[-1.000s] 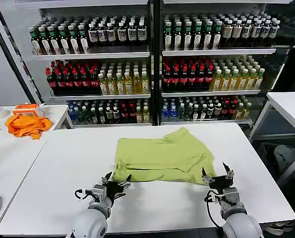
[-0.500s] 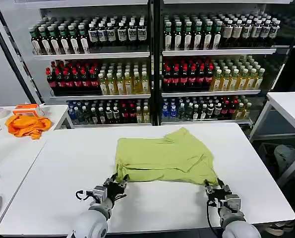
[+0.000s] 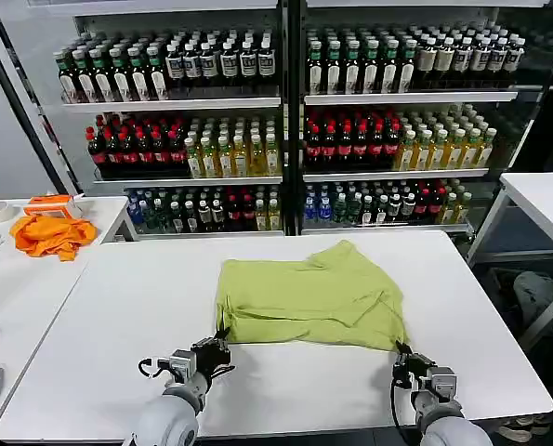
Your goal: Fold and organize the clothes.
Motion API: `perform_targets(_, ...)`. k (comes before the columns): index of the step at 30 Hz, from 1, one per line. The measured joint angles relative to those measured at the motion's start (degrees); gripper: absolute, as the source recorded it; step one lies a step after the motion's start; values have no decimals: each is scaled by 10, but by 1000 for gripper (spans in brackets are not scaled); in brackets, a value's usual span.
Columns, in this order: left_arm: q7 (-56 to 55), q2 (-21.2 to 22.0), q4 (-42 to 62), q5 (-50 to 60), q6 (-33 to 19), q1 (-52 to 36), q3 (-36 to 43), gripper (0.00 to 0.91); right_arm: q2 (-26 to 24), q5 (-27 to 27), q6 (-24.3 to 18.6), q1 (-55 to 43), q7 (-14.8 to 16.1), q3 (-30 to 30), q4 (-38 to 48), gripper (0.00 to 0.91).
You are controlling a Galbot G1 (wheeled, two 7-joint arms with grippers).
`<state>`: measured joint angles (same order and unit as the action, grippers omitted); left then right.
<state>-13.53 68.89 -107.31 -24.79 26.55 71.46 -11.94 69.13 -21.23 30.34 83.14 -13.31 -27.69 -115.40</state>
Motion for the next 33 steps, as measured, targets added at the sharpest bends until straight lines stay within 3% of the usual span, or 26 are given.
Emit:
perform_targets(11,0,-15,-30,-1,-2,48,-20,20,-12,3,9,48,3,-16,-47,0)
perform_targets(25,-5,-48,-120,-14,21,170,-77,20,-30,22,14,154,12,-31,-132,0)
perform_targets(26,-6,-50,-127,-14,22,181,-82,20,-30,24,15,160,13,-31,-136,907)
perform_targets(30,-8,-51,-155,-11,28,221,-91,20,-31,36,19,177,20,-33,-152,907)
perform_targets(31,-9,-50,-162,-9,30,231,-93,282,-32,38,20,180,22,-35,-155,907)
perform_targets(32,-10,-50,-170,-8,31,241,-95,846,-32,41,20,183,24,-37,-159,907)
perform_targets(33,-10,-49,-176,-6,32,250,-97,907,-33,44,20,184,27,-39,-164,907)
